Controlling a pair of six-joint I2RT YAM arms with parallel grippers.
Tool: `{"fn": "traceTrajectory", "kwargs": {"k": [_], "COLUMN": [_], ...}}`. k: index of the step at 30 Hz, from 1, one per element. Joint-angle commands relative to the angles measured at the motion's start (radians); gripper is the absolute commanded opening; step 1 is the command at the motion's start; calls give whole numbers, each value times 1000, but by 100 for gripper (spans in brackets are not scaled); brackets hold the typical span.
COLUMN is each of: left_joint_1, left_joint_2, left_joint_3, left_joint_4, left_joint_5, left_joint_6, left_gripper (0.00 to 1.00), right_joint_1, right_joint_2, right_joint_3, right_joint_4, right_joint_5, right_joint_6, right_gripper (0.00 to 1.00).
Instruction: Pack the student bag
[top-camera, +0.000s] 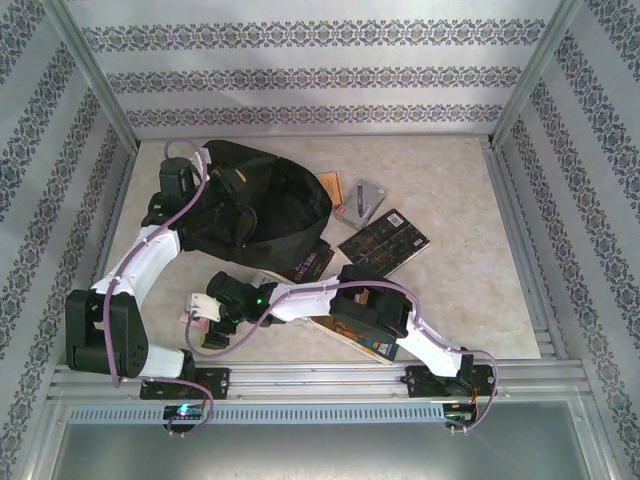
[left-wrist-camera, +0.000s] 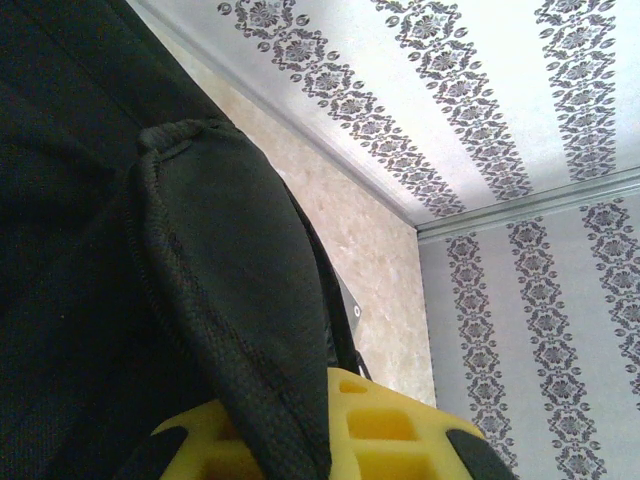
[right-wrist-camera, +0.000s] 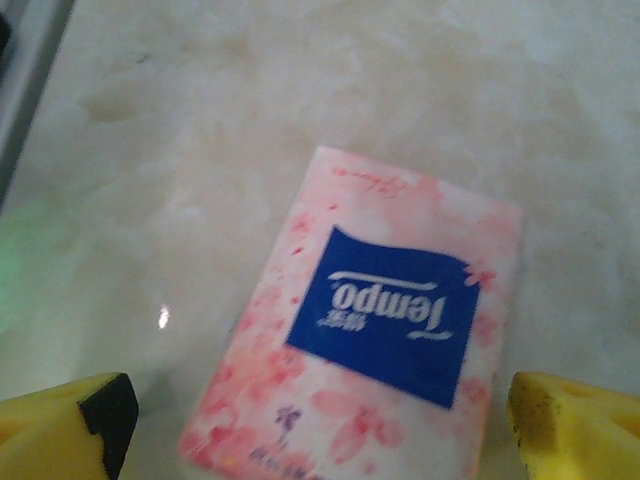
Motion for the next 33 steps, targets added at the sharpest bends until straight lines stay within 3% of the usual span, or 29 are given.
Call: {"fn": "traceTrajectory", "kwargs": {"k": [1,13,17,21,33], "left_joint_1": [21,24,24,21,-30], "left_joint_2": [4,21,25,24,-26], "left_joint_3": [6,20,30,35,179], "left_joint_4": [57,45,32,25,-231], "left_joint_5": [-1,6,13,15,-34], "left_joint_6": [-5,12,26,37,226], "left_gripper": [0,0,0,0,0], "right_joint_1": [7,-8,-15,-40,-96], "right_joint_2": [34,-14,-96,-206,-644], "right_joint_3": [53,-11,-104,-217,-571], "right_joint_4": [-29,-12,43,108,190], "right_joint_5": [59,49,49,58,186], "right_joint_6": [16,71,64,90,57], "right_gripper": [90,53,52,41,40]}}
